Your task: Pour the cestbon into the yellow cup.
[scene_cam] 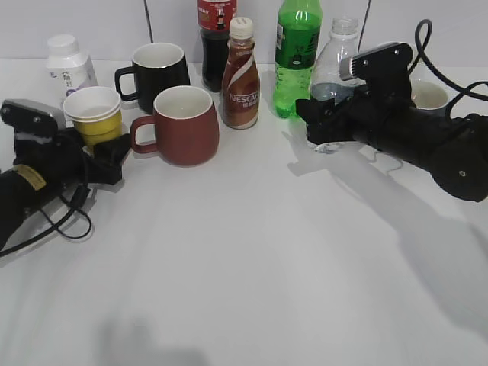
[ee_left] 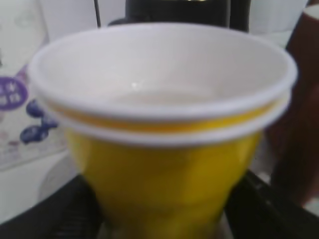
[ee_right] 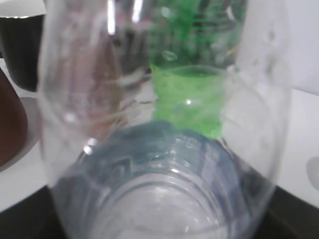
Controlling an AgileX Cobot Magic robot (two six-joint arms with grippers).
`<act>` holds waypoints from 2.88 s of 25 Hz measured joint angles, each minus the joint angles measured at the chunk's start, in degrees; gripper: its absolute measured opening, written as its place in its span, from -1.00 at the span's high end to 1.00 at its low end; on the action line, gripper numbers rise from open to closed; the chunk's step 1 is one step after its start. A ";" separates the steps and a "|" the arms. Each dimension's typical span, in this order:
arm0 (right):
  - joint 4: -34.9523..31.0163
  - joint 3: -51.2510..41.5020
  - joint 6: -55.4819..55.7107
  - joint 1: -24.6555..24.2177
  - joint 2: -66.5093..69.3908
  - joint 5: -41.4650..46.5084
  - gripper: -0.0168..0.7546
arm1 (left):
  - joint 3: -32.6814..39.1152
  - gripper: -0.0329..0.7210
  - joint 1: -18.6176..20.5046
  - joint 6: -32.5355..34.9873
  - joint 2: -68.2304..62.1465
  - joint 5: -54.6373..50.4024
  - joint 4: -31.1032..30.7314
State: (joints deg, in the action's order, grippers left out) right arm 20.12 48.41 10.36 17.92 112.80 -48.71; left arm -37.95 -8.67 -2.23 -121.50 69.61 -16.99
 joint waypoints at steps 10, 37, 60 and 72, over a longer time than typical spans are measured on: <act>0.00 0.00 -0.06 0.00 0.20 -0.04 -0.27 | 8.04 -0.53 0.00 0.05 5.42 -0.16 4.53; -3.50 -0.09 -2.78 0.00 5.56 -5.64 -0.67 | 23.01 -0.53 0.00 -2.19 24.42 -0.14 6.64; -2.02 -16.43 1.97 0.00 -10.27 12.75 -0.60 | 24.48 -0.51 0.00 -17.32 52.36 -26.85 2.84; 6.71 -16.56 17.07 0.00 -30.65 52.09 -0.58 | 5.39 -0.49 -8.71 -19.57 69.18 -82.38 2.86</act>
State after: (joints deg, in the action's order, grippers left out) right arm 26.83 31.86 27.43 17.92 82.15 3.38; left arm -32.55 -17.38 -21.80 -52.32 -12.77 -14.14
